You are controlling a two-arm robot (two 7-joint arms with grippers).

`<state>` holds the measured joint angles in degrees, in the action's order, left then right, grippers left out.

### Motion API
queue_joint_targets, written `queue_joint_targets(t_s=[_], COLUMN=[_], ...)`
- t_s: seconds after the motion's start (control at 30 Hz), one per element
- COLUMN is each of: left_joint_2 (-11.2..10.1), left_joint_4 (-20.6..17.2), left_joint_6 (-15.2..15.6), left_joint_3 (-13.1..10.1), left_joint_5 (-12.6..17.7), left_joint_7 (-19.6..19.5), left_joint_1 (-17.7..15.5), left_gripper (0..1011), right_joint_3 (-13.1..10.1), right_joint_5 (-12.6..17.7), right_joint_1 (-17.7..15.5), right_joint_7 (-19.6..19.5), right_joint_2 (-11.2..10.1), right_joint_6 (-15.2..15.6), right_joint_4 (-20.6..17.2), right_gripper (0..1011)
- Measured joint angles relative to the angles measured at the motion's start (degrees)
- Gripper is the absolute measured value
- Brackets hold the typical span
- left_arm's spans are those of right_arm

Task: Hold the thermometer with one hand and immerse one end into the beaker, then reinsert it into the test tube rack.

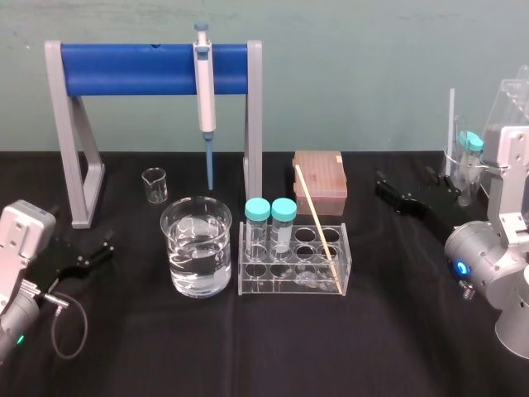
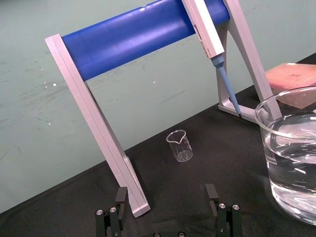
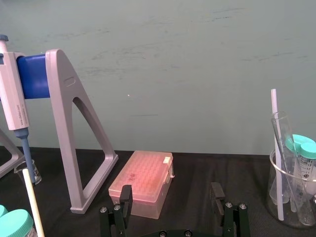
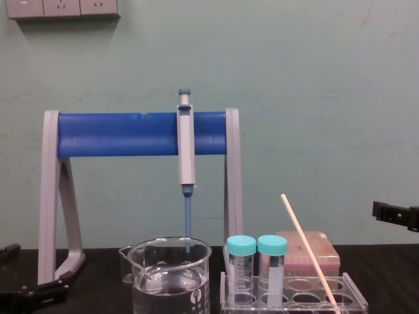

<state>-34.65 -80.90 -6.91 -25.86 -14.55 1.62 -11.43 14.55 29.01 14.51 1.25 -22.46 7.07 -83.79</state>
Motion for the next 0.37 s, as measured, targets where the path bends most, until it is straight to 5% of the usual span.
queue_joint_targets(t_s=[0.37], left_joint_2=[0.0], left_joint_4=[0.0], left_joint_6=[0.0], left_joint_3=[0.0], left_joint_5=[0.0], left_joint_7=[0.0], left_joint_1=[0.0], left_gripper=[1004], right_joint_3=[0.06], right_joint_5=[-0.03], right_joint_1=[0.0], right_joint_7=[0.07], right_joint_2=[-0.06], right_joint_6=[-0.11], right_joint_4=[-0.06], right_gripper=[1004])
